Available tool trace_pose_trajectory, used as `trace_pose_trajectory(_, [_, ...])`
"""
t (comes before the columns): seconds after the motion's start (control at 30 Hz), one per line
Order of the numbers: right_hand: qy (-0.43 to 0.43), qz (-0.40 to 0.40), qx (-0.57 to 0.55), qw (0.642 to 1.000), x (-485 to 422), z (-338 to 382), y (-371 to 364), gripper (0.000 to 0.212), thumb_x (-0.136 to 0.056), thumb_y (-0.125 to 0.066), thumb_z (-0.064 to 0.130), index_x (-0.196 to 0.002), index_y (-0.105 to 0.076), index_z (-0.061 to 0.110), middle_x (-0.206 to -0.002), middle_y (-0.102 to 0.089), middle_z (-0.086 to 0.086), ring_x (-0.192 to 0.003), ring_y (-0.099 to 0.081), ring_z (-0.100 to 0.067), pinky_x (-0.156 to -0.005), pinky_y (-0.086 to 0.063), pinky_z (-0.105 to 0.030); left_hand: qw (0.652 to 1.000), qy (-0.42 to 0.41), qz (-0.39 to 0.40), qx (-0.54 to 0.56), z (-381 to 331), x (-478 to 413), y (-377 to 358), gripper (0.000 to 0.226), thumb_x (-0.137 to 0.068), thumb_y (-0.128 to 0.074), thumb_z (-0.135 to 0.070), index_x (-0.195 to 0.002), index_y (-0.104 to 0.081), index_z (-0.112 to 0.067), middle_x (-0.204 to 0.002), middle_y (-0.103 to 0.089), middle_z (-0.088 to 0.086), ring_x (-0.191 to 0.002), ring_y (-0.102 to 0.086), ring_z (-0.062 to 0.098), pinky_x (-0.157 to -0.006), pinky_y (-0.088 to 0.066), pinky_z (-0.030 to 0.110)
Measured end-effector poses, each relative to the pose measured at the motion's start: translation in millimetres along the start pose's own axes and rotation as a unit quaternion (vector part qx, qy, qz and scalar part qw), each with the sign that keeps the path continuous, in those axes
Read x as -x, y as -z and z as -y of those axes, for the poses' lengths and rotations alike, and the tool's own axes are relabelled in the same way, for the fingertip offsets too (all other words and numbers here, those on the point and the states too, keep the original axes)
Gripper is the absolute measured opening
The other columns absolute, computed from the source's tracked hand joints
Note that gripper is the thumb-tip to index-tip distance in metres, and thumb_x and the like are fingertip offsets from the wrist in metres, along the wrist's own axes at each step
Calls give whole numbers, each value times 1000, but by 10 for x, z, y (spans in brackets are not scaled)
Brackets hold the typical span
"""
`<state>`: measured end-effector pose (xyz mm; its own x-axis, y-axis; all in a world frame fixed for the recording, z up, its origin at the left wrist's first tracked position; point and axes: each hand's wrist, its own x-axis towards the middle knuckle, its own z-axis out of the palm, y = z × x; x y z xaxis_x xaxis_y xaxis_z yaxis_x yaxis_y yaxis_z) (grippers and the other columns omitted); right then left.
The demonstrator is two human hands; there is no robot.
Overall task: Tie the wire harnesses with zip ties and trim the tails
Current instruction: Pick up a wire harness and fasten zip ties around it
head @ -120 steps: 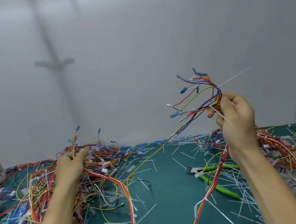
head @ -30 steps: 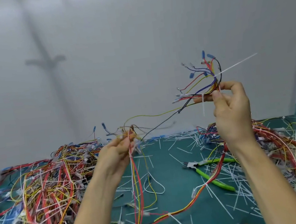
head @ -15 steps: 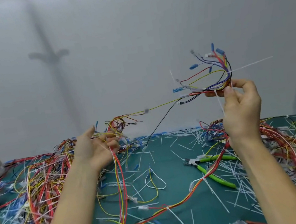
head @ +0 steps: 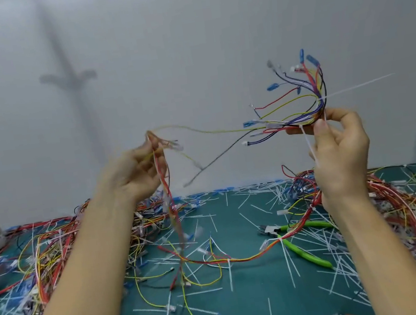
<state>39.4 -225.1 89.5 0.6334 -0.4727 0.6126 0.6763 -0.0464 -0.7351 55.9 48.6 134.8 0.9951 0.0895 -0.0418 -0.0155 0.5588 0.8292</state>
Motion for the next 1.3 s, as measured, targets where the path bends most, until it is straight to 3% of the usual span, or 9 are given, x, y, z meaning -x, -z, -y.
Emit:
trace_pose_trajectory(0.1, [-20,35,-19,999,15,-6,-23,18,-104,-44,11,-94,-48,26,-64,-67,13,-45,-33,-5,-43,-27,-20,998,33,32,-51,275,28,192,27,-100,-41,-1,-80,-56,-12,-70,-57,0,-69,-56,11,-61,-60,26])
trace_pose_trajectory(0.27, [-31,99,-22,994,76,-11,-104,17,-104,-43,9,-95,-50,22,-69,-67,11,-43,-31,-4,-39,-25,-18,995,26,56,-79,615,45,319,37,-96,-34,14,-102,-54,-17,-79,-52,3,-67,-51,14,-60,-61,33])
trace_pose_trajectory(0.4, [-20,31,-55,998,5,13,-13,19,-103,-43,9,-93,-49,24,-59,-63,13,-41,-31,-1,-40,-23,-20,997,16,59,-46,691,50,424,47,-95,-38,15,-116,-52,-24,-80,-51,5,-64,-56,14,-59,-60,34])
trace_pose_trajectory(0.67, [-1,-48,-66,997,-73,-9,89,20,-102,-42,10,-94,-47,27,-62,-65,20,-41,-38,2,-42,-30,-14,994,19,109,25,659,173,547,60,-74,-53,11,-115,-56,-32,-84,-57,10,-65,-63,17,-64,-61,38])
trace_pose_trajectory(0.83, [-5,-22,-44,999,-37,-18,45,18,-103,-43,12,-93,-48,27,-51,-56,17,-39,-30,1,-39,-25,-16,995,-38,87,-31,676,209,513,59,-87,-50,14,-120,-60,-34,-81,-61,8,-68,-67,19,-64,-60,38])
trace_pose_trajectory(1.0, [-13,39,-39,998,56,-5,-69,19,-104,-43,10,-93,-49,25,-47,-50,16,-41,-25,0,-41,-21,-18,992,-81,72,-70,709,235,411,62,-77,-59,15,-117,-63,-32,-95,-62,6,-71,-72,17,-59,-59,33])
trace_pose_trajectory(1.13, [-5,36,-36,999,66,3,-58,18,-104,-42,12,-94,-48,26,-49,-52,15,-39,-25,0,-40,-20,-20,986,-93,97,-100,732,241,415,60,-80,-60,13,-113,-66,-37,-84,-73,-1,-76,-75,20,-58,-59,30])
trace_pose_trajectory(1.3, [7,-23,-60,998,-35,52,74,17,-103,-43,13,-94,-47,27,-48,-53,15,-39,-28,0,-39,-23,-18,982,-117,70,-129,771,215,474,58,-82,-62,13,-106,-70,-40,-74,-58,-2,-75,-75,22,-58,-59,29])
